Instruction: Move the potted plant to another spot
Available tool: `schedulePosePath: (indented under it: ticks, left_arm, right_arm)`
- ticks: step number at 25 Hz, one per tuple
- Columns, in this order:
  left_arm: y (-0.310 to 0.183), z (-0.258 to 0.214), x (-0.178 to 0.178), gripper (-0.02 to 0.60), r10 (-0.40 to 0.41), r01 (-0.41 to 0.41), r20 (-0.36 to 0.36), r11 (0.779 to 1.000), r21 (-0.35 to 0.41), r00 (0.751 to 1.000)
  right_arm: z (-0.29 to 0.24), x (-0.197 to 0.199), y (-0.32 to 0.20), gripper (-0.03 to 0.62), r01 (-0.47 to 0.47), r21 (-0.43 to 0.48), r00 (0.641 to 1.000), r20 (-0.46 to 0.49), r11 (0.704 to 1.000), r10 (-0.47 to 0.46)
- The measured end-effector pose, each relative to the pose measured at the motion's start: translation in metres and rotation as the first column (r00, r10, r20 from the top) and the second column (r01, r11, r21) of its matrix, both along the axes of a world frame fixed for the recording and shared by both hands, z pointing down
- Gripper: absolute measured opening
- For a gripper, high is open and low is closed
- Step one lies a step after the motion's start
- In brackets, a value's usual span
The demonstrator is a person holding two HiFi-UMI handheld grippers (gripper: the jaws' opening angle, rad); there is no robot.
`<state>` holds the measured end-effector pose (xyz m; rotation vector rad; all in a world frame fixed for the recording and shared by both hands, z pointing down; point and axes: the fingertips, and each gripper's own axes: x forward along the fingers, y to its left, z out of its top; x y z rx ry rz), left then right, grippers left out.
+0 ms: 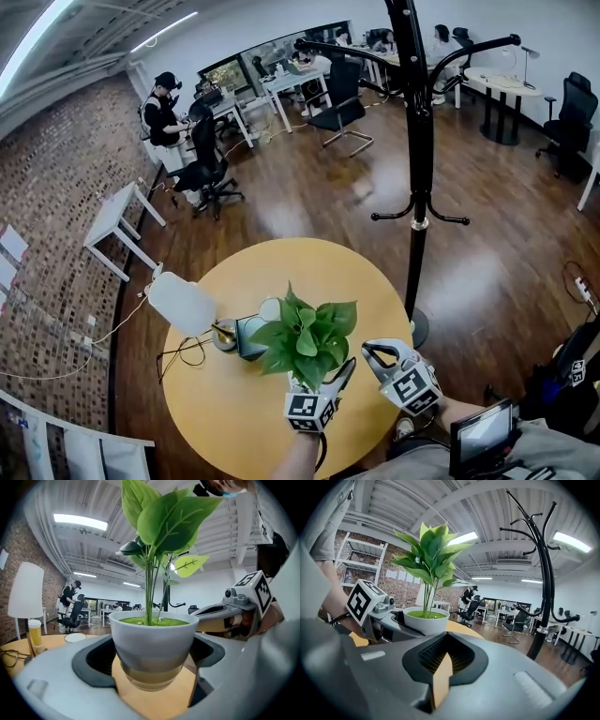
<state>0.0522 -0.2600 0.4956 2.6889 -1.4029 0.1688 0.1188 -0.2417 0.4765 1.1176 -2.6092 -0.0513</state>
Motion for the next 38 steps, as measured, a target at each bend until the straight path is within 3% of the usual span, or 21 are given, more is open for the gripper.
schedulePosePath:
  ticks: [9,25,31,38]
  left_arm:
    - [-0.013,0.024,0.021,0.485,0.017,-0.018,-0.031,0.999,-0.034,0.999]
    - [-0.036,0.082,0.026,0.485,0.024,-0.03,-0.068,0.996,-0.088,0.997]
    - [-0.065,0.138,0.02,0.485,0.039,-0.043,-0.047,0.995,-0.092,0.998]
    - [-0.068,0.166,0.017,0.485,0.04,-0.041,-0.006,0.994,-0.101,0.999]
  right_arm:
    - [0.023,0.015,-0.022,0.009,-0.017,-0.039,1.0,-0.02,0.999,0.017]
    - [0.071,0.029,-0.025,0.009,-0.04,-0.152,0.993,-0.115,0.987,0.023]
    - [0.124,0.026,-0.039,0.009,-0.051,-0.203,0.989,-0.147,0.978,0.021]
    - [0.142,0.029,-0.035,0.009,-0.05,-0.238,0.986,-0.169,0.97,0.009]
